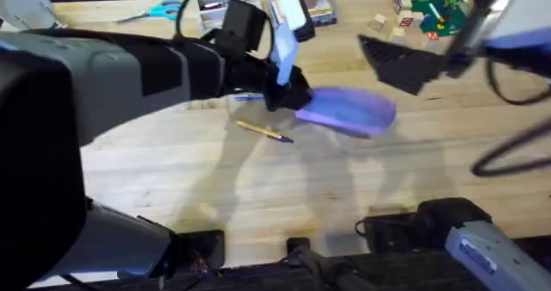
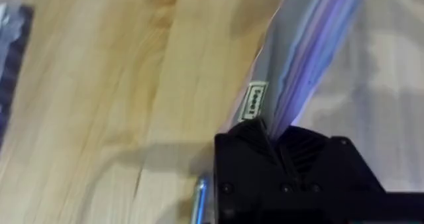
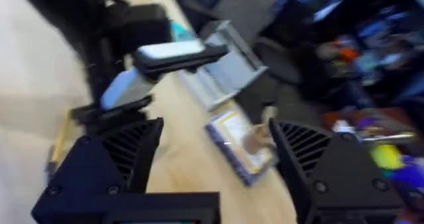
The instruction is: Unzip the bag, pick up the pens from the table one at a time and place them inside, then zip the bag closed.
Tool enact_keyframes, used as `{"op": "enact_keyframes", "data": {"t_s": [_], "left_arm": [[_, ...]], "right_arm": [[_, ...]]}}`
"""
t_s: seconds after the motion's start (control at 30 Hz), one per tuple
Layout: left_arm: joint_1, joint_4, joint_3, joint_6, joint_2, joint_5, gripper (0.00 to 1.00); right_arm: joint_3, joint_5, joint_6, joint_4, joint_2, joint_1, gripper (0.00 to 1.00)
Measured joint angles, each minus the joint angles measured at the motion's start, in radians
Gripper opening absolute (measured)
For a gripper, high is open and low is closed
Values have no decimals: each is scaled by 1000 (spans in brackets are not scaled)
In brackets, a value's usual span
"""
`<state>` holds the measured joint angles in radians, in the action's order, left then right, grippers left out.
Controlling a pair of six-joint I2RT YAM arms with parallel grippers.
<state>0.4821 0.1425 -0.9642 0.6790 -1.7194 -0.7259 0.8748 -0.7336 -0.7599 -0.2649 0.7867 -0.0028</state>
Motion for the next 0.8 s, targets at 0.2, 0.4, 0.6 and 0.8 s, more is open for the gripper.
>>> {"op": "enact_keyframes", "data": {"t_s": [0.2,0.4,0.6,0.8], "left_arm": [[9,-1,0,4,0,-11,42],[7,-1,0,4,0,-12,42],[7,-1,0,4,0,-12,42],[7,-1,0,4,0,-12,42]], "right_arm": [[7,0,0,-3,-128,-94,996],[7,8,0,-5,-193,-140,996],[9,35,0,-101,-201,-158,996],[9,132,13,-257,-201,-164,996]]}}
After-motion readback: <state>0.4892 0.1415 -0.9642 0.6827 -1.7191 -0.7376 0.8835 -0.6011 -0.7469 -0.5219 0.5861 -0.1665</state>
